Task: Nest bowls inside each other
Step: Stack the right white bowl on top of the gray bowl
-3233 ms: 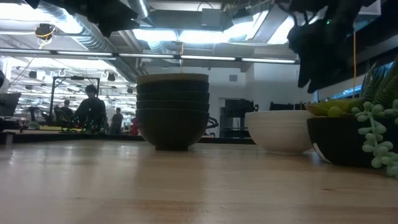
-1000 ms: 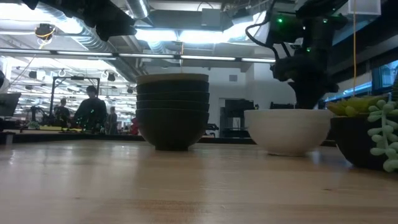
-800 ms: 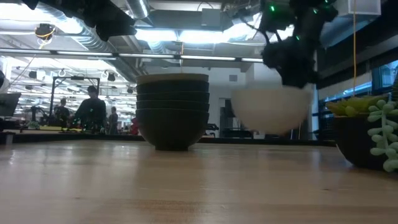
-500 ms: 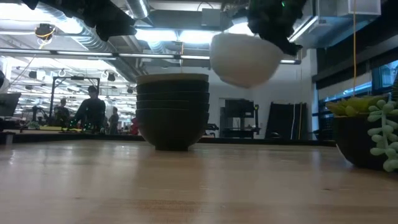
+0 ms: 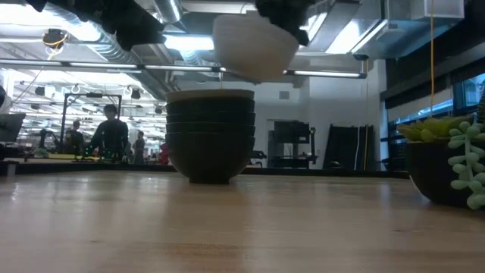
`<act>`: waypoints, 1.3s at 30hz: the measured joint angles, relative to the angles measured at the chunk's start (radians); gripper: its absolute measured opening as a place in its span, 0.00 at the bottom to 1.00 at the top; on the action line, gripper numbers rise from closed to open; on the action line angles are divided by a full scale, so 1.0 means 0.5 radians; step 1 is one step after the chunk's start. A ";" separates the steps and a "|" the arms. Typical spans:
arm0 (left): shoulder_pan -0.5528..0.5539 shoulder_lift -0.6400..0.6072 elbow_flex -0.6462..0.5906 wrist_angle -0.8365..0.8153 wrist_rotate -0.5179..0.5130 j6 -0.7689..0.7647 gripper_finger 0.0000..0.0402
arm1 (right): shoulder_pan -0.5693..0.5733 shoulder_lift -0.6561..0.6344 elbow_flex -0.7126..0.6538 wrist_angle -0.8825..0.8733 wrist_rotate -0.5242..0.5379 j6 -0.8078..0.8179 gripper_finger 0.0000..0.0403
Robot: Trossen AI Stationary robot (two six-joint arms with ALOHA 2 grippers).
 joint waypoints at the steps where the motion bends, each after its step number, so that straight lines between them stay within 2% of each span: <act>1: 0.000 0.000 0.000 -0.012 0.000 -0.002 0.47 | 0.001 0.065 0.081 -0.018 -0.013 -0.012 0.02; 6: 0.000 0.000 0.000 -0.071 0.000 -0.002 0.47 | 0.001 0.351 0.449 -0.051 -0.133 -0.077 0.02; 12: 0.000 0.000 0.000 -0.122 0.000 0.005 0.47 | 0.001 0.617 0.788 -0.208 -0.143 -0.110 0.02; 33: 0.000 0.000 0.000 -0.232 -0.001 0.111 0.47 | 0.001 0.800 0.735 -0.221 -0.114 -0.093 0.02; 39: 0.000 0.000 0.001 -0.243 0.000 0.112 0.47 | 0.011 0.825 0.733 -0.181 -0.117 -0.086 0.10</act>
